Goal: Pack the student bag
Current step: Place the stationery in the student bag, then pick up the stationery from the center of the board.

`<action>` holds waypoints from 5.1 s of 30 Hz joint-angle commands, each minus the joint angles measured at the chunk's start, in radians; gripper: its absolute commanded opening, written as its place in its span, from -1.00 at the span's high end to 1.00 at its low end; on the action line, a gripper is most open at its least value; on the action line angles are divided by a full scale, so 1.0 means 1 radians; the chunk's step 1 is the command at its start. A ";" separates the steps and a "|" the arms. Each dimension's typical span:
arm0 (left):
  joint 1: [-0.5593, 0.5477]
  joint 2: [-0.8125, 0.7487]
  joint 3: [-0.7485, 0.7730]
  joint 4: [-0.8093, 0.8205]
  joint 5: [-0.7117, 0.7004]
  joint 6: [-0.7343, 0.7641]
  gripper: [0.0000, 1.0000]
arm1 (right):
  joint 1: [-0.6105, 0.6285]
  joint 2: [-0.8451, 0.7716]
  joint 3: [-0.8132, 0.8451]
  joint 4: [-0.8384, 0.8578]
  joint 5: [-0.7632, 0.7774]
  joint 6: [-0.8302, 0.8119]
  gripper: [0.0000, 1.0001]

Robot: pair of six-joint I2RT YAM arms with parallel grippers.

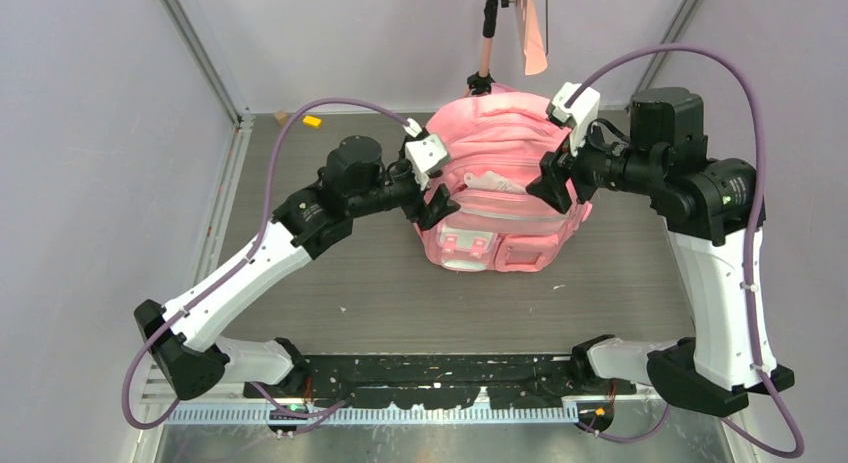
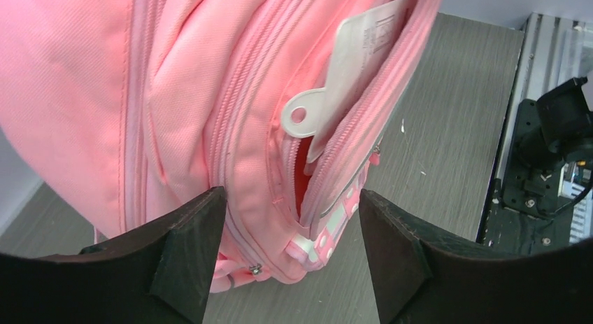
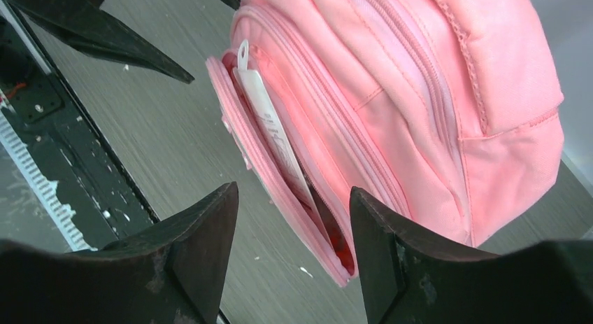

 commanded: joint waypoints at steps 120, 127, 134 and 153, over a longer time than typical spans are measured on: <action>0.480 0.639 -0.051 0.270 -0.344 -0.520 -0.53 | 0.410 0.052 -0.189 0.315 0.573 0.601 -0.47; 0.480 0.773 0.061 0.274 -0.367 -0.509 -0.44 | 0.410 -0.068 -0.257 0.469 0.664 0.598 -0.50; 0.463 0.855 0.142 0.252 -0.364 -0.468 -0.31 | 0.410 -0.138 -0.351 0.580 0.730 0.580 -0.52; 0.388 0.889 0.177 0.076 -0.445 -0.299 -0.12 | 0.410 -0.173 -0.401 0.596 0.784 0.585 -0.53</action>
